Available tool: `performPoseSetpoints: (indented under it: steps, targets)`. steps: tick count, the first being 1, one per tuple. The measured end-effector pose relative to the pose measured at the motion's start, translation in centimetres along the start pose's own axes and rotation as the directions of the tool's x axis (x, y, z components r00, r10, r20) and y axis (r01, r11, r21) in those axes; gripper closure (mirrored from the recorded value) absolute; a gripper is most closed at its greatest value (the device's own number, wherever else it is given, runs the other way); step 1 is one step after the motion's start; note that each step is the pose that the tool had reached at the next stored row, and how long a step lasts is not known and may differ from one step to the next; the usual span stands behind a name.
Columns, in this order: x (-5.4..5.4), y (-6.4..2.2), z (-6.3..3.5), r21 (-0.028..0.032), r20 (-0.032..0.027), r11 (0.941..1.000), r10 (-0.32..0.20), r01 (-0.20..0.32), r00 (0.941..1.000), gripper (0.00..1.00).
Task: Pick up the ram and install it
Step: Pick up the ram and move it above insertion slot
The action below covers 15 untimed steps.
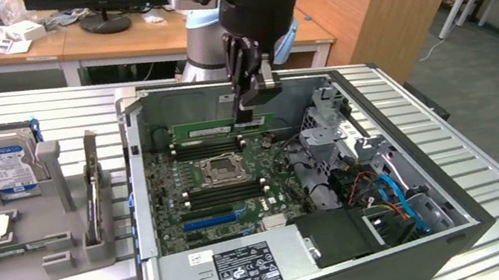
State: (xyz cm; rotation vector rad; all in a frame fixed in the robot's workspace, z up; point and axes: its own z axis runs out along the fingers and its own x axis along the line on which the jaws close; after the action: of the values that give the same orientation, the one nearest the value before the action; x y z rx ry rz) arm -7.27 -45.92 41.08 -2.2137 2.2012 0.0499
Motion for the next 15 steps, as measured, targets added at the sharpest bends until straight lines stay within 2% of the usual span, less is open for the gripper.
performPoseSetpoints:
  steps: [8,15]
  targets:
    - [0.1,-1.26,-0.01,0.0,0.0,1.0,0.0,0.0,1.0,0.89]
    - [-0.1,-1.36,0.01,0.0002,0.0,1.0,0.0,0.0,1.0,0.89]
